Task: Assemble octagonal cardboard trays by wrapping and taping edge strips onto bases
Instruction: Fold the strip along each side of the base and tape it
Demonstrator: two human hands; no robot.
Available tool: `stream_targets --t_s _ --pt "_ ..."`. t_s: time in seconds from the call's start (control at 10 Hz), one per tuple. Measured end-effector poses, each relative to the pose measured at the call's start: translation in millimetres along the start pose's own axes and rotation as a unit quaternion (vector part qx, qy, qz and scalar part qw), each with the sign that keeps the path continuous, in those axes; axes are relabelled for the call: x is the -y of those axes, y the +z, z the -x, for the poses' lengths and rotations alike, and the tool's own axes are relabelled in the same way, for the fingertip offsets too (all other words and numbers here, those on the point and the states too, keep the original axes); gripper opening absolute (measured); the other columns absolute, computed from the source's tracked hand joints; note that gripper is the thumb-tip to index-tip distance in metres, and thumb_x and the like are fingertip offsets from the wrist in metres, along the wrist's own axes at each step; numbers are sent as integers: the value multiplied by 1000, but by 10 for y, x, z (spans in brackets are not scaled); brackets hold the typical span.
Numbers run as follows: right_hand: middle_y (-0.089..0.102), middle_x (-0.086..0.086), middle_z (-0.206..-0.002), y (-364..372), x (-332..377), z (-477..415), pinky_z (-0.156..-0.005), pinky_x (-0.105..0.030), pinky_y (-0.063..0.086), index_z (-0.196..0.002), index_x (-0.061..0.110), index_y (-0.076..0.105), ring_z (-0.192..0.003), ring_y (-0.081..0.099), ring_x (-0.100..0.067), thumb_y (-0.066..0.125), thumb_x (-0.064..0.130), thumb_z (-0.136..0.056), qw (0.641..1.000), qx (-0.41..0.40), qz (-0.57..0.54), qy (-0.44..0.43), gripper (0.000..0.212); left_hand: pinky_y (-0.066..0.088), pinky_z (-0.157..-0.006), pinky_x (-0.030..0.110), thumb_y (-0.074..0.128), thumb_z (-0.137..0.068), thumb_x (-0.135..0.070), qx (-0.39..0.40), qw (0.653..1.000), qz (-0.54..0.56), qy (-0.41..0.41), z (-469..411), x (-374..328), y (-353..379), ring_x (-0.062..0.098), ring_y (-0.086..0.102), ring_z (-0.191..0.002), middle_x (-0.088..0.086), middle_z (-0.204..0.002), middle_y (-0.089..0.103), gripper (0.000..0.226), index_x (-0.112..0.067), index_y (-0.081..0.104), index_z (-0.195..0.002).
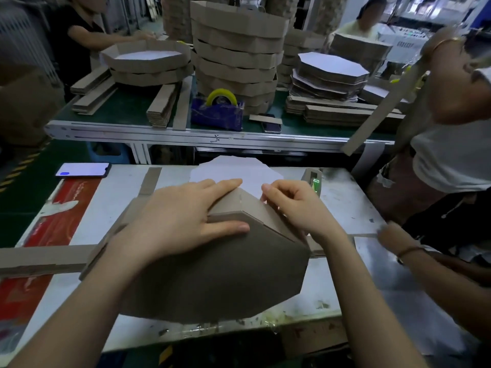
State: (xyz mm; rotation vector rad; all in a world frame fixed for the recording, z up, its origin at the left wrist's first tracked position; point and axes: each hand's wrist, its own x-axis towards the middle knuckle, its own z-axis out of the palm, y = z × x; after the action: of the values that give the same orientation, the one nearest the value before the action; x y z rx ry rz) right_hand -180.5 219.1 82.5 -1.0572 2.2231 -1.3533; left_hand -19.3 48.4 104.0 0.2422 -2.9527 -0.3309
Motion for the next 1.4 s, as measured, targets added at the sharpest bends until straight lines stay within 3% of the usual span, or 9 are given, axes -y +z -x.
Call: stream_targets --t_s 0.2,0.4,0.5,0.6,0.8,1.0,1.1,1.3,1.4 --pt "64 2 -84 -203 -732 -683 -70 -29 57 -99 10 70 -77 59 -12 54 17 -99 956 -216 -95 173 18 49 -83 33 39 -57 -92 9 994 102 -24 -193 80 -76 4 49 -105 -25 -118 49 95 -46 42 -140" --pt "42 -20 -141 -266 -1505 -988 -100 -38 39 -136 1 49 -128 40 -34 47 15 -101 881 -219 38 418 37 39 -70 20 31 -57 -93 34 997 68 -22 -320 -105 29 -2 40 -92 -28 -112 47 95 -51 34 -142" --pt "31 -21 -150 -374 -1703 -958 -108 -41 37 -141 0 40 -134 33 -36 47 12 -99 848 -222 43 480 44 44 -76 22 30 -58 -94 45 997 68 -16 -348 -180 78 -2 45 -94 -25 -117 50 95 -50 34 -143" --pt "37 -20 -152 -465 -1906 -940 -113 -50 37 -147 1 39 -139 39 -38 49 16 -96 872 -156 -31 463 54 49 -81 27 27 -59 -95 46 997 58 -16 -384 -230 98 0 50 -100 -25 -116 51 96 -50 33 -143" --pt "53 -23 -139 -480 -1976 -939 -89 -46 53 -136 -3 50 -118 58 -37 49 8 -94 879 -173 -114 430 43 44 -74 26 21 -59 -96 42 998 34 -14 -475 -267 133 4 52 -105 -25 -119 50 96 -51 31 -143" --pt "61 -15 -117 -527 -1976 -1075 -83 -27 49 -125 -2 51 -105 60 -25 56 7 -95 813 -235 -127 518 32 42 -72 23 23 -60 -95 36 999 31 -18 -506 -276 145 2 52 -103 -26 -118 50 95 -50 32 -143" --pt "61 -8 -82 -443 -1998 -1083 -72 -30 57 -106 1 59 -71 60 -20 64 14 -91 788 -320 -208 483 21 44 -75 24 22 -59 -95 35 999 31 -19 -502 -272 141 2 52 -104 -26 -119 51 96 -50 33 -143" --pt "63 -2 -70 -199 -1921 -927 -58 -30 44 -69 11 60 -65 58 -20 56 32 -80 716 -484 -371 339 24 40 -70 23 22 -60 -95 27 999 23 -19 -529 -267 159 2 52 -104 -27 -118 50 95 -51 32 -143" --pt "60 -3 -68 -22 -1989 -742 -57 -31 39 -64 10 55 -63 52 -18 53 27 -87 734 -492 -337 324 29 38 -69 24 21 -60 -95 24 999 17 -16 -543 -274 166 4 53 -105 -26 -120 50 95 -50 33 -143"
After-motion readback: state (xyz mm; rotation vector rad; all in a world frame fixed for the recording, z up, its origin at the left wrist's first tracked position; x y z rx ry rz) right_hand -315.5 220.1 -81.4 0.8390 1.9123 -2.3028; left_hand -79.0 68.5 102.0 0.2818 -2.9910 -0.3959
